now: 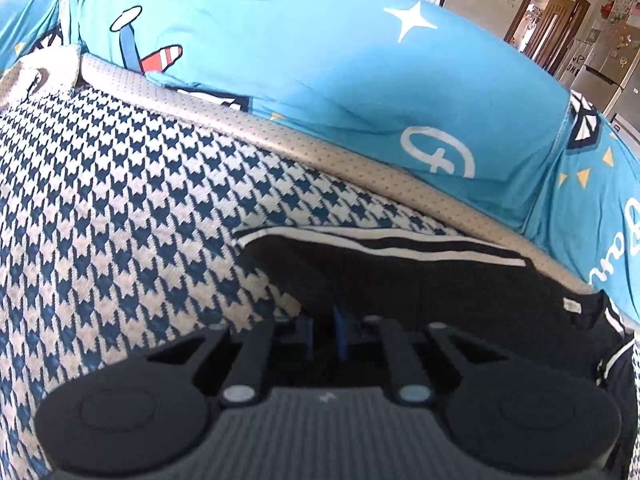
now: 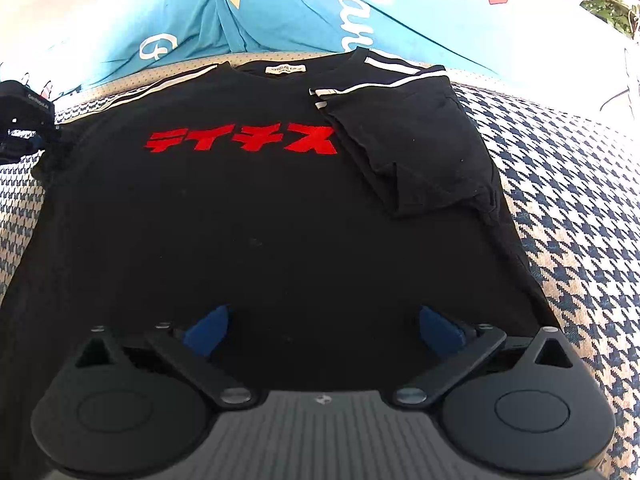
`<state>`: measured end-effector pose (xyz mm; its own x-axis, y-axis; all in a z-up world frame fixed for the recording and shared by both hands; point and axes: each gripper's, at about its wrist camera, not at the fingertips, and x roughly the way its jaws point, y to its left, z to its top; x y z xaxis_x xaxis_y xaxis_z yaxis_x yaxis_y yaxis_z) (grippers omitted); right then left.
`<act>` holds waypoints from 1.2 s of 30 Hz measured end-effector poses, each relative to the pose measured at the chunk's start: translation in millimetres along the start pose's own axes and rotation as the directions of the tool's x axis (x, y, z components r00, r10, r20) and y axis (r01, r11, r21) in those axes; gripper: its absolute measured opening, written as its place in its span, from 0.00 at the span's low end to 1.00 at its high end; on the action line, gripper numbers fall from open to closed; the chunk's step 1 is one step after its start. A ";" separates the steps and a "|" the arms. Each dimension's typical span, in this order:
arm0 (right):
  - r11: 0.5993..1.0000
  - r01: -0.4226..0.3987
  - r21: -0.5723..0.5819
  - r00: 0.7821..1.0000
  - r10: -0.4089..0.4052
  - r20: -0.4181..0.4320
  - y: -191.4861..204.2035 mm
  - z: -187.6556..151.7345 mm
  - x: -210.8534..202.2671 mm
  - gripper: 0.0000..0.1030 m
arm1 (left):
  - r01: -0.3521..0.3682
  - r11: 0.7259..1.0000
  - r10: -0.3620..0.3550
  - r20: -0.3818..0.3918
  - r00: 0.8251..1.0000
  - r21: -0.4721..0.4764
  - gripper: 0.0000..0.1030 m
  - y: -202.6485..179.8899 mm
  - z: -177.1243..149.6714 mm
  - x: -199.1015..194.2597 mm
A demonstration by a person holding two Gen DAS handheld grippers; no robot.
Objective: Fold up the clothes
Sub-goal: 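Fold the gripped sleeve inward over the shirt body with the left gripper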
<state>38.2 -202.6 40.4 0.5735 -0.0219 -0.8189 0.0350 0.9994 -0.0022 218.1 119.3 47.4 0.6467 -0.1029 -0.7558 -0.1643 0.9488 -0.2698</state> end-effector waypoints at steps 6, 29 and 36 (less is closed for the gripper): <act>1.000 0.002 0.004 1.000 -0.001 -0.006 0.9 0.1 -0.1 1.00 | 0.067 0.996 -0.069 0.032 0.997 0.062 0.09 -35.8 -0.3 -16.3; 1.000 0.007 0.011 1.000 -0.007 -0.017 1.0 1.1 -2.2 1.00 | 0.434 0.846 -0.429 -0.087 0.899 0.309 0.79 -135.0 -45.0 -61.4; 1.000 0.011 0.012 1.000 -0.011 -0.015 1.5 0.2 -2.7 1.00 | 0.421 0.867 -0.436 -0.004 0.900 0.268 0.83 -118.8 -22.8 -76.4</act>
